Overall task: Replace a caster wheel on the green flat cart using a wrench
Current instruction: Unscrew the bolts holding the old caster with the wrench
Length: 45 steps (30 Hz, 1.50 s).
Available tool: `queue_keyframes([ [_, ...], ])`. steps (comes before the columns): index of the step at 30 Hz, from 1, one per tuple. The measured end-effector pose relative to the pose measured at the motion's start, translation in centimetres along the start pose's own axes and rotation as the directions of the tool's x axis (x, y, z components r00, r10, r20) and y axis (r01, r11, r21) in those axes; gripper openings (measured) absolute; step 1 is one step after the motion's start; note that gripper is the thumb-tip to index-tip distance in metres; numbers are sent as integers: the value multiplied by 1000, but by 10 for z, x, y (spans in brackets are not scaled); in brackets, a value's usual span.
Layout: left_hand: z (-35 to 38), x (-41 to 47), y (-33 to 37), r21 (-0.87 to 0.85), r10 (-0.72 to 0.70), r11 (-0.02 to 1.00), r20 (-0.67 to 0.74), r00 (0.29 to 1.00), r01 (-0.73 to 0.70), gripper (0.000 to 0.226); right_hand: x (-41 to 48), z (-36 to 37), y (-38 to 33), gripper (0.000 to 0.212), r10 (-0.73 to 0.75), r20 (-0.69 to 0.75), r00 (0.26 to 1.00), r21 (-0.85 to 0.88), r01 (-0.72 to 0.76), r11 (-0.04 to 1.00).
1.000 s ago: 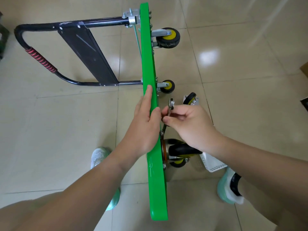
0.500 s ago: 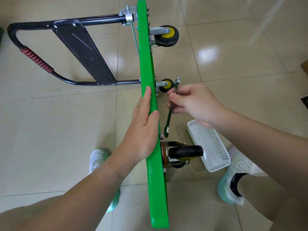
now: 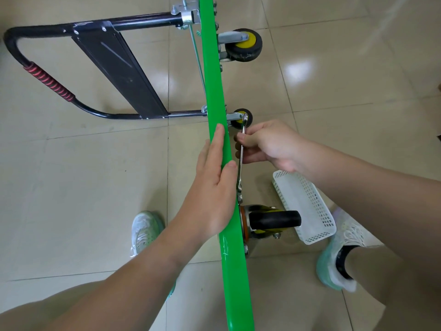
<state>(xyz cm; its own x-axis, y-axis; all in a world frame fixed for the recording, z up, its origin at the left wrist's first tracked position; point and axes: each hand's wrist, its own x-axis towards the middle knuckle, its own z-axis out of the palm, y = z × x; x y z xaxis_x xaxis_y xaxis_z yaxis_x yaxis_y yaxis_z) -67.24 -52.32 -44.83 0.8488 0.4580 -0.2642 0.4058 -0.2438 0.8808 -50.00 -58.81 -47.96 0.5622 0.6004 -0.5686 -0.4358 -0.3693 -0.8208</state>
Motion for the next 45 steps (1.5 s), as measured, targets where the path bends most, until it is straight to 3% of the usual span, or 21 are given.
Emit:
queue_keyframes([
  [7, 0, 1, 0, -6, -2, 1000, 4, 1000, 2, 63, 2, 1, 4, 7, -36, 32, 999, -96, 39, 995],
  [12, 0, 1, 0, -9, -8, 1000, 2, 1000, 8, 63, 2, -2, 0, 8, -23, 10, 1000, -24, 23, 999],
  [22, 0, 0, 3, -31, -20, 999, 4, 1000, 20, 64, -2, 7, 19, 20, 44, 31, 999, -66, -42, 997],
  [26, 0, -1, 3, -19, -21, 1000, -11, 1000, 21, 63, -19, 1, 20, 7, -67, 11, 998, -89, 68, 994],
  [34, 4, -2, 7, -5, -11, 1000, -45, 999, 10, 64, -86, 6, 37, 31, -408, 5, 913, -132, 405, 905],
  [38, 4, -3, 7, 11, 6, 1000, -59, 998, -5, 63, -105, 6, 52, 29, -522, 3, 853, -191, 512, 837],
  [41, 4, -2, 8, 16, 5, 1000, -57, 998, -4, 63, -106, 3, 50, 28, -552, -10, 834, -195, 540, 819],
  [45, 4, -1, 4, 21, 17, 1000, -56, 998, -16, 63, -92, -4, 28, 27, -496, -58, 866, -133, 486, 864],
])
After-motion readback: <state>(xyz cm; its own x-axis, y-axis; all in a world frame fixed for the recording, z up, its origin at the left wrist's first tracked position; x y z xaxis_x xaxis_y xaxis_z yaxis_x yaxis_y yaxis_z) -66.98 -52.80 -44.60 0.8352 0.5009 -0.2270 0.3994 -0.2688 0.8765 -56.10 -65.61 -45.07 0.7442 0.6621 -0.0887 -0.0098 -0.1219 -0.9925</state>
